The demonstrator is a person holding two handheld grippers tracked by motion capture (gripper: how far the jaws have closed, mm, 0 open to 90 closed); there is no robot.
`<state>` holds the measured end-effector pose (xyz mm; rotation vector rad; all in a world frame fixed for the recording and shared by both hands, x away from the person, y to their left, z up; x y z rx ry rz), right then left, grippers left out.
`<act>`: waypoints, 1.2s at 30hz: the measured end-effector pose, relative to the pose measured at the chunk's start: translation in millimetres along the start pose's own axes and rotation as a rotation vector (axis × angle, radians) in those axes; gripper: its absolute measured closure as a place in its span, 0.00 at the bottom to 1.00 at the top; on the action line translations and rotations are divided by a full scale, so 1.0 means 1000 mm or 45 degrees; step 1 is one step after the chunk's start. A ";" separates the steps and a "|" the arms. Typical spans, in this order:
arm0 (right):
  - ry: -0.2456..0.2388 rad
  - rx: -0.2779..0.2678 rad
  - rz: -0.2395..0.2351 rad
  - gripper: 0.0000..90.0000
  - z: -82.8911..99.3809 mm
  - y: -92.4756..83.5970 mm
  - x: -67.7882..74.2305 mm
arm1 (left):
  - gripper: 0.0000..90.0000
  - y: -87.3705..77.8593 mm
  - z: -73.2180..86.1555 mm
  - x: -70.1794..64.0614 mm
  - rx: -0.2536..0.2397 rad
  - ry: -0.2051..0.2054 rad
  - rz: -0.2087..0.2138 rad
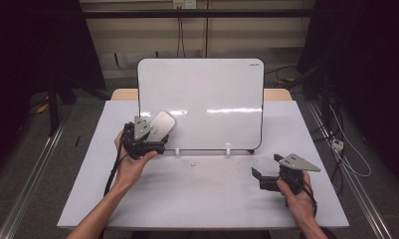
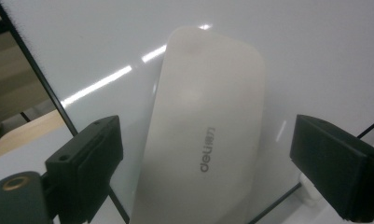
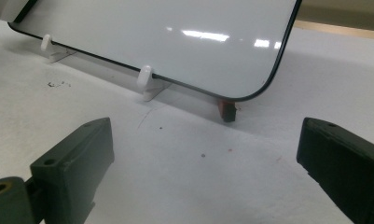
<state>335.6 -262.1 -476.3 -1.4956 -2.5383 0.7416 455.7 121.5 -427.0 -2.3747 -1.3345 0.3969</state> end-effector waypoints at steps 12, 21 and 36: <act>0.006 -0.002 0.005 0.04 0.000 -0.001 -0.001 | 0.05 -0.018 0.003 -0.004 0.058 -0.056 0.048; 0.000 -0.001 -0.002 0.04 0.000 0.000 0.001 | 0.04 -0.041 0.010 -0.006 0.007 -0.016 0.013; 0.000 -0.002 0.003 0.04 0.000 0.000 0.001 | 0.05 -0.070 0.031 0.005 -0.009 -0.053 -0.004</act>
Point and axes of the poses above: each handheld gripper's, and its own axes: y roughly forward along the jaws, z roughly out of its underside, x roughly to its left, the point moved 5 cm from there along y, roughly forward along the jaws, and after that the axes turned 14 degrees about -y, right-handed, at the moved point
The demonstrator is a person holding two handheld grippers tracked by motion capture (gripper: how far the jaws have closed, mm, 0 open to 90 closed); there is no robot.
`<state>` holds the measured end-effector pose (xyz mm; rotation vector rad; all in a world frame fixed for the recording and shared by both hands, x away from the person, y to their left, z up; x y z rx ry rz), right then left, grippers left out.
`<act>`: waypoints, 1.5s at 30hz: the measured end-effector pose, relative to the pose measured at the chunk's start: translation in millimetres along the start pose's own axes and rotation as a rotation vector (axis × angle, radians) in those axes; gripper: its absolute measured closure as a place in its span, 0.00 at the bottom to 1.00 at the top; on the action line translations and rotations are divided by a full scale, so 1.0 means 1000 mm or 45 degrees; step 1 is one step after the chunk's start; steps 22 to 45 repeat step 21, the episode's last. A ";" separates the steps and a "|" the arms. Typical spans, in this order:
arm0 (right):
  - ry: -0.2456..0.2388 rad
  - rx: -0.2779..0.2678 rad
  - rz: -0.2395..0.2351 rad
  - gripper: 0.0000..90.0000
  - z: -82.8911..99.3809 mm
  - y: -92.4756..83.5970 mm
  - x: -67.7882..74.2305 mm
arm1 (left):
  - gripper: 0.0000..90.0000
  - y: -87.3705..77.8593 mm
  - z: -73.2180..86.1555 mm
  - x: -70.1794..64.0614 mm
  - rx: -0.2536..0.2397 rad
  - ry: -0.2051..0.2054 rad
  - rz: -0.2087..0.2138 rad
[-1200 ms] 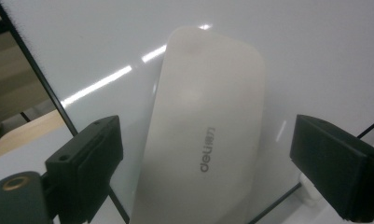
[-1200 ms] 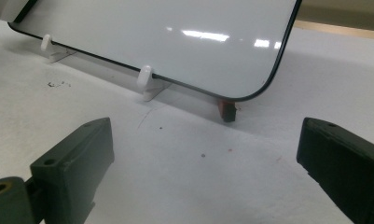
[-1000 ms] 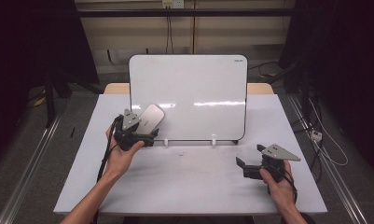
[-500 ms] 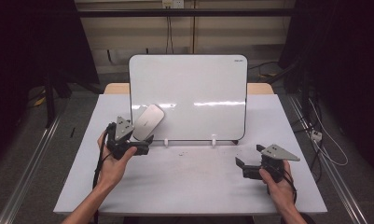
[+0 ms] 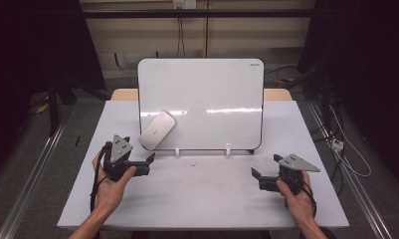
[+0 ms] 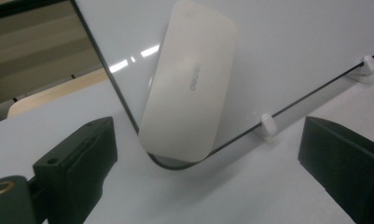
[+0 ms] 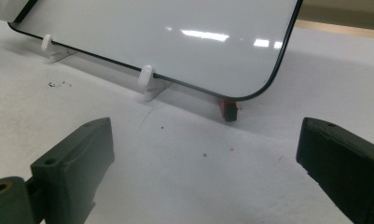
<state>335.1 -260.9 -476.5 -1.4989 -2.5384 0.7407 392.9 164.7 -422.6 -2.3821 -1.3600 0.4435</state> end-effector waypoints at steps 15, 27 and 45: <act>-0.001 0.011 -0.003 0.04 0.001 0.000 0.001 | 0.05 -0.027 0.042 0.015 0.020 -0.092 -0.077; 0.003 0.009 -0.008 0.04 0.001 0.001 0.000 | 0.05 -0.028 0.045 0.020 0.009 -0.149 -0.071; 0.003 0.009 -0.008 0.04 0.001 0.001 0.000 | 0.05 -0.028 0.045 0.020 0.009 -0.149 -0.071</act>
Point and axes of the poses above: each handheld gripper's, and its own axes: y roughly forward along the jaws, z roughly out of its underside, x roughly to its left, the point moved 5 cm from there along y, roughly forward along the jaws, and after that the axes turned 14 degrees about -y, right-handed, at the moved point
